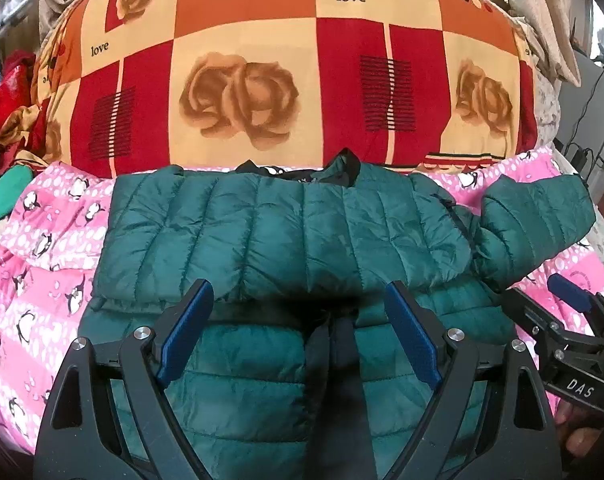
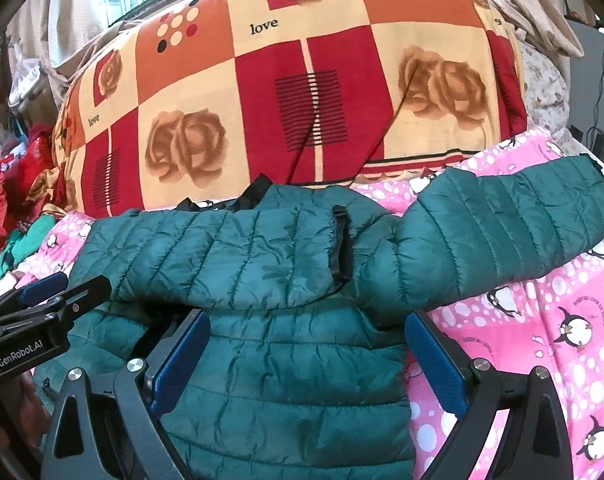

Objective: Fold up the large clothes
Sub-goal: 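Move the right tool over the other sleeve of the jacket, then grasp the sleeve cuff with the right tool and lift it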

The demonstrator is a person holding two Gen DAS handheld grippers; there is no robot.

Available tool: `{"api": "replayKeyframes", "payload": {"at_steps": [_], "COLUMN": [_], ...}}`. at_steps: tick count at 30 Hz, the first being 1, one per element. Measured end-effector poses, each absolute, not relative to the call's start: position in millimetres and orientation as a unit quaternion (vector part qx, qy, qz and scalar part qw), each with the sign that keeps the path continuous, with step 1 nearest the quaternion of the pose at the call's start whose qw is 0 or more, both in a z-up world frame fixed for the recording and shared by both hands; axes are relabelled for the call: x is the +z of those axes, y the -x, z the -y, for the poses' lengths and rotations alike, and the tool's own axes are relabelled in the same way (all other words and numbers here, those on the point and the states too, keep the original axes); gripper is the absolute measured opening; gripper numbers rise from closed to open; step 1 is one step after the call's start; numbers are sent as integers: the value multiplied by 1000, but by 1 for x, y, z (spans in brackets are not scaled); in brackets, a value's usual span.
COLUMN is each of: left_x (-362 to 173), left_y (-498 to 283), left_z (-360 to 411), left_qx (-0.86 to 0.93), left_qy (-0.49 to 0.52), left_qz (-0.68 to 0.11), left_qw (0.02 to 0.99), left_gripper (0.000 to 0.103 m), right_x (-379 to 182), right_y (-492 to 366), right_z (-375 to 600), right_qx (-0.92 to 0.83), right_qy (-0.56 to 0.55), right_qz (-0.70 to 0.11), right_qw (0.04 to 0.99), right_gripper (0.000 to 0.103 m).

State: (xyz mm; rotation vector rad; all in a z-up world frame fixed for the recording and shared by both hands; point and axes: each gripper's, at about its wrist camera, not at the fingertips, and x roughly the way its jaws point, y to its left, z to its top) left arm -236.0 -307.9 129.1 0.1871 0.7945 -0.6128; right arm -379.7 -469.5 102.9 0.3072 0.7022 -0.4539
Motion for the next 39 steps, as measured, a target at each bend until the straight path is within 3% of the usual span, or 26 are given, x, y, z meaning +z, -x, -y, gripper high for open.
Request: {"api": "replayKeyframes", "payload": {"at_steps": [26, 39], "left_x": [106, 92], "left_y": [190, 181], "left_z": [302, 301], "left_qx": [-277, -278], "left_qy": [-36, -30], "left_qz": [-424, -442], "left_qw": [862, 852], "left_gripper": [87, 87], "right_x": [99, 104], "right_y": [394, 462], "right_z": [588, 702], "right_qx": [-335, -454], "right_qy": [-162, -233], "right_qz": [-329, -267], "right_qw": [868, 818], "right_gripper": [97, 97]}}
